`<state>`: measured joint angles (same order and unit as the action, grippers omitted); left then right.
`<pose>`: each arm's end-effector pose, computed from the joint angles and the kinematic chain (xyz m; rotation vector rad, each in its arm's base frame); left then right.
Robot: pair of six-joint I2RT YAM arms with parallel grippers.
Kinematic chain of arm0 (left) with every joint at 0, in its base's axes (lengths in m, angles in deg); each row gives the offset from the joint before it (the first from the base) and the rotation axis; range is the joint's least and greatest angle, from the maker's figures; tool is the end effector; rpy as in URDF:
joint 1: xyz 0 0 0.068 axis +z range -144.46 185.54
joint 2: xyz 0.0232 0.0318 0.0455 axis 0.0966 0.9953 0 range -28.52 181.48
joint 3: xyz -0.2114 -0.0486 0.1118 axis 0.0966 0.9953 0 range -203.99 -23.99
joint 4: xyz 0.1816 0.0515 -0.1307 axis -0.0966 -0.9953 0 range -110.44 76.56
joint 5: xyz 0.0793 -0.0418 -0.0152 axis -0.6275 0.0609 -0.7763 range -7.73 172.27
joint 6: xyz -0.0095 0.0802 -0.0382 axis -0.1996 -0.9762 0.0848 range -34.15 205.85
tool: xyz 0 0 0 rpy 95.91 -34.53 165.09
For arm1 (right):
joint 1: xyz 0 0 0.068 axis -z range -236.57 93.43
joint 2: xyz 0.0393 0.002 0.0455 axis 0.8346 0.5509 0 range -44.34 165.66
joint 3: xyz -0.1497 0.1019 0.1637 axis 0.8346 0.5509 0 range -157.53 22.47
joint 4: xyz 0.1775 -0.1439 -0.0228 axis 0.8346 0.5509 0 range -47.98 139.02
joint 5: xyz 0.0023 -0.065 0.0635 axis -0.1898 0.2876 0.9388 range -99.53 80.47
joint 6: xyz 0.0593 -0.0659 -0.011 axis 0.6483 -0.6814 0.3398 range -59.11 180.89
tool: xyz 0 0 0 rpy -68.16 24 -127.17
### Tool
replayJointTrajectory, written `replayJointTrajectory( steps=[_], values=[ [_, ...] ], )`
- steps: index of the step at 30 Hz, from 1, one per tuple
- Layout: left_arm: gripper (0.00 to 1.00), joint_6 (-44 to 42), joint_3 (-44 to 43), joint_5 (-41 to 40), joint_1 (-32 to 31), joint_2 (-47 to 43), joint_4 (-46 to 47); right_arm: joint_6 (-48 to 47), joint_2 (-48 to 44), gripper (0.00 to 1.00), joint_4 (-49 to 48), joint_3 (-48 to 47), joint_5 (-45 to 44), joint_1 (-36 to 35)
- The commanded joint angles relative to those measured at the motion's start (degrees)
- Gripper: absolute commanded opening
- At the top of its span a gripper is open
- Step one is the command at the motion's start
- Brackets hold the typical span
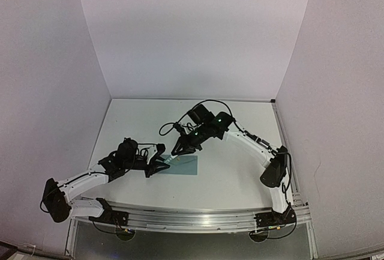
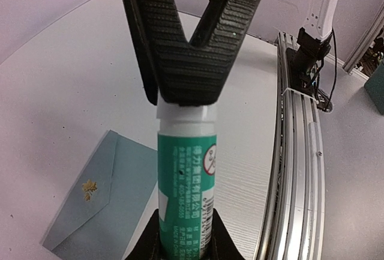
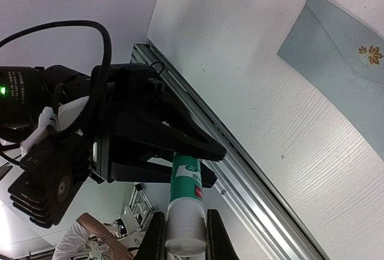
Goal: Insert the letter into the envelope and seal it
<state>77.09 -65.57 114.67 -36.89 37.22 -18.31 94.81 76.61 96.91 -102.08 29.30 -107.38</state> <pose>0.1661 -0.2097 0.2269 1.2294 1.7363 -0.9406 0.2342 0.3664 0.2813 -0.7438 2.6809 1.3726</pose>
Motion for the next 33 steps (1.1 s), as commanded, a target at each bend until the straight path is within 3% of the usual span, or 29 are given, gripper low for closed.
replayJointTrajectory(
  steps=[1,9,16,26,33],
  values=[
    [0.00,2.8,-0.3,0.0,-0.3,-0.7,19.6,-0.5,1.8,0.00,-0.8,-0.1,5.5,-3.0],
    [0.00,-1.0,-2.0,-1.5,-0.3,0.6,19.8,0.1,3.7,0.00,-0.7,0.8,1.7,-5.4],
    [0.00,-3.9,-3.2,-3.1,0.6,3.2,28.7,-0.7,5.2,0.00,-2.2,6.5,-0.9,-6.7],
    [0.00,-4.7,-3.0,-2.3,0.7,3.6,28.1,1.0,6.3,0.00,-3.9,2.6,-2.0,-7.4],
    [0.00,-4.1,-1.9,-0.7,0.7,1.9,23.5,3.4,6.7,0.22,-4.8,-4.9,-5.8,-6.4]
  ],
)
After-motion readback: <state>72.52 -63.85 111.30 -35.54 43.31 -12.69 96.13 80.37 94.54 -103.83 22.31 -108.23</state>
